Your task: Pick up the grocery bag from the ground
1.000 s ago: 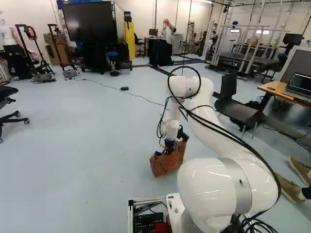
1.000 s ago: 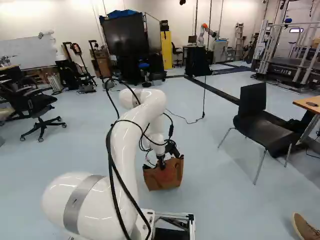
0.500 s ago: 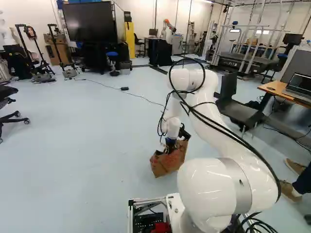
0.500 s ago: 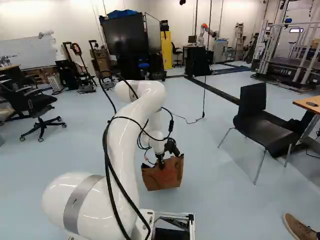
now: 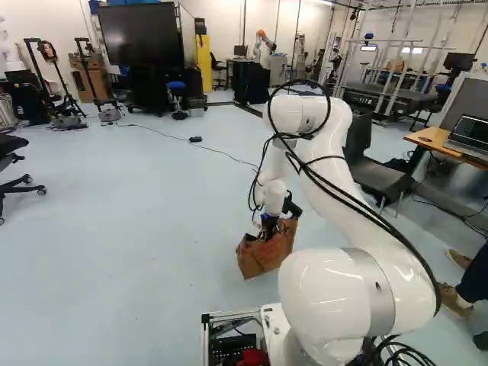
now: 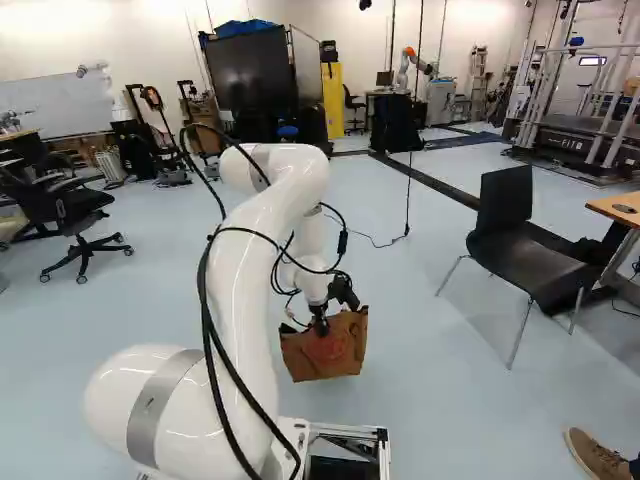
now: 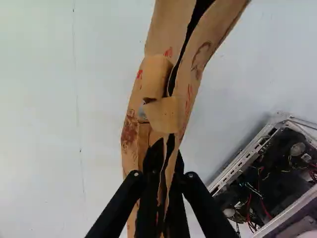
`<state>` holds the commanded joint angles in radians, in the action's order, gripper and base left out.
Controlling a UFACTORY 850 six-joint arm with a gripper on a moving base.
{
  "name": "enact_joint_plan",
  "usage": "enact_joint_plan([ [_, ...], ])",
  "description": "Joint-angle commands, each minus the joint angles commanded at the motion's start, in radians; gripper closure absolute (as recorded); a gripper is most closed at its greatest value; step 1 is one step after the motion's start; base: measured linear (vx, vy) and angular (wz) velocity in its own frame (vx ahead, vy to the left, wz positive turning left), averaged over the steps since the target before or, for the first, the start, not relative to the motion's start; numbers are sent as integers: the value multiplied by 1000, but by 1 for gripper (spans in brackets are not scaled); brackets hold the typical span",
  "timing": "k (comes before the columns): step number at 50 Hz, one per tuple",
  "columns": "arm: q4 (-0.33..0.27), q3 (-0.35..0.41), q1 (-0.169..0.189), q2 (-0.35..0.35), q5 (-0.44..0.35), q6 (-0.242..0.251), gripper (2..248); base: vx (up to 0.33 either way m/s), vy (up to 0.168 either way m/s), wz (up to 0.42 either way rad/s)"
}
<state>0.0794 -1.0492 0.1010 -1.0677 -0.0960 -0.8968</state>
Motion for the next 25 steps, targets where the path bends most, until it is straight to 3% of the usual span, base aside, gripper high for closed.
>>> enact_joint_plan([
  [25,0,121,6,116,0,0,231,0,0,0],
])
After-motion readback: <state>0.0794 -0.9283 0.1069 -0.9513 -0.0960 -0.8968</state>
